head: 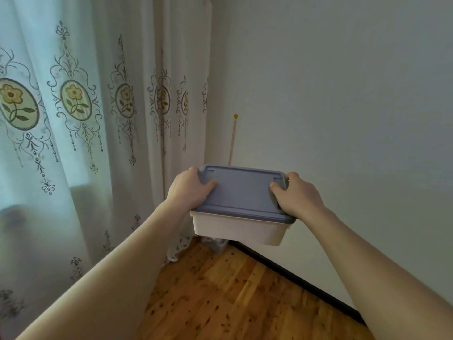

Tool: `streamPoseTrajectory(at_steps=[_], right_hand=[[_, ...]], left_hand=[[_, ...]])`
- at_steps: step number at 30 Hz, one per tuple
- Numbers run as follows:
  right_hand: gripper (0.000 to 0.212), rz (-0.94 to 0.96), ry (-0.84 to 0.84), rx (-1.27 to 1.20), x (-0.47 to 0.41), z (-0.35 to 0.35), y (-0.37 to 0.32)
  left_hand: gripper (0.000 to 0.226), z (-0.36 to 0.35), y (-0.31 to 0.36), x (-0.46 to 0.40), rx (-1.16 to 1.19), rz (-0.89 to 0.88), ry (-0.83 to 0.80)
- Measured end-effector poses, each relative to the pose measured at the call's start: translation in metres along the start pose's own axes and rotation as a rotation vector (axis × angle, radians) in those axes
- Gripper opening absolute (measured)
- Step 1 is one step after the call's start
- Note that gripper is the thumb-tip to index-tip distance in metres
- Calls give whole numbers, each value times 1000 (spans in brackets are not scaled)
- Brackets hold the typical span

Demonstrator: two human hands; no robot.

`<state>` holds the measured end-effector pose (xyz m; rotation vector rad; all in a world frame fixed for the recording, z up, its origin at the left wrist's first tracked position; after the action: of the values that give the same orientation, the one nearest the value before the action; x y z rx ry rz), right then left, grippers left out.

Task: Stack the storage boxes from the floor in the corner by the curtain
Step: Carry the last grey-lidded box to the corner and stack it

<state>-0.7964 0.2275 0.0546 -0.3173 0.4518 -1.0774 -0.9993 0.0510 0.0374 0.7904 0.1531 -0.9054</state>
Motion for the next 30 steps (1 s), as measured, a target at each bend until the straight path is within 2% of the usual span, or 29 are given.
streamPoseTrajectory(at_steps=[5, 17, 30], right_hand=[[55, -4, -6, -13, -52, -38, -47], [54, -10, 55, -54, -150, -69, -101], [49, -24, 22, -99, -295, -122, -99]], left_hand=[[59, 1, -46, -70, -3, -26, -3], [50, -10, -87, -180, 44, -48, 8], [42, -81, -98, -311, -21, -49, 1]])
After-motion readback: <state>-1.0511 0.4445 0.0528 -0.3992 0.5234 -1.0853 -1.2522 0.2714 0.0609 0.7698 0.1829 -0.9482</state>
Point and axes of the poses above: each hand's wrist, its own x-axis away from the middle knuckle, its own z-axis out of the back of the hand, y = z × x, the point moved 2 cm from there along -x, towards the middle knuckle, and after that the axes turned 11 degrees about -z, right-handed, at the moved point
